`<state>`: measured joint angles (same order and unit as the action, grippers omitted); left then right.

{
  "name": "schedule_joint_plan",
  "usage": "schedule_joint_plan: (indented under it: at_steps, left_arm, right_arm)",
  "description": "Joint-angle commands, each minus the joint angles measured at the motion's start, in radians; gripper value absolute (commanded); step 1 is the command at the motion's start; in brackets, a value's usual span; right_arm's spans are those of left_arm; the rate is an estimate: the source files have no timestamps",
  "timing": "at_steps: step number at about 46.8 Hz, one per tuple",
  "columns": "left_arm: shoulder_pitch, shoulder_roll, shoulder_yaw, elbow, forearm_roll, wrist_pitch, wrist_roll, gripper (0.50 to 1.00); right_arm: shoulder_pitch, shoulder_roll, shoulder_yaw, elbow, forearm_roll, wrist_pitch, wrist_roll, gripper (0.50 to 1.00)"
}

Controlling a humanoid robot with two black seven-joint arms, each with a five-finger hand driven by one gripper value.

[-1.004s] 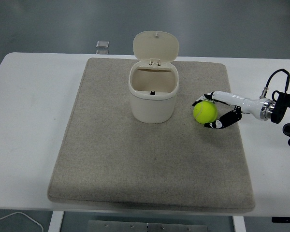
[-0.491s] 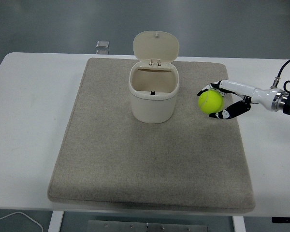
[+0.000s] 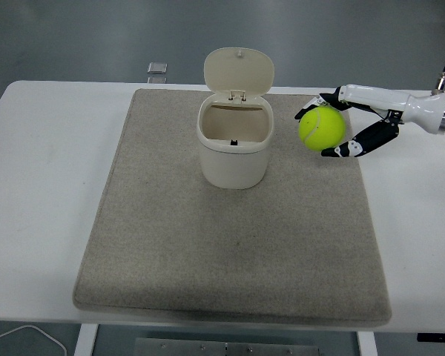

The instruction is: Pick up the tennis ball and place it in the box.

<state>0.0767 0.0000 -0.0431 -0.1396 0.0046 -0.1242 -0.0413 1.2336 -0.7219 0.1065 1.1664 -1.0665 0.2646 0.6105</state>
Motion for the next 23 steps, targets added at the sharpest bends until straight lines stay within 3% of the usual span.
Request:
schedule_joint_plan:
  at_steps: [1,15,23]
  left_arm:
    - [0.000,0.000,0.000,0.000,0.000,0.000,0.000,0.996]
    - [0.000,0.000,0.000,0.000,0.000,0.000,0.000,0.996]
    - [0.000,0.000,0.000,0.000,0.000,0.000,0.000,0.996]
  right_arm:
    - [0.030,0.048,0.012,-0.005,0.008,0.007,-0.001,0.500]
    - [0.087,0.208,-0.016,-0.056,0.054,-0.030,-0.014,0.500]
    - [0.096,0.255,-0.031,-0.079,0.045,-0.048,-0.057,0.500]
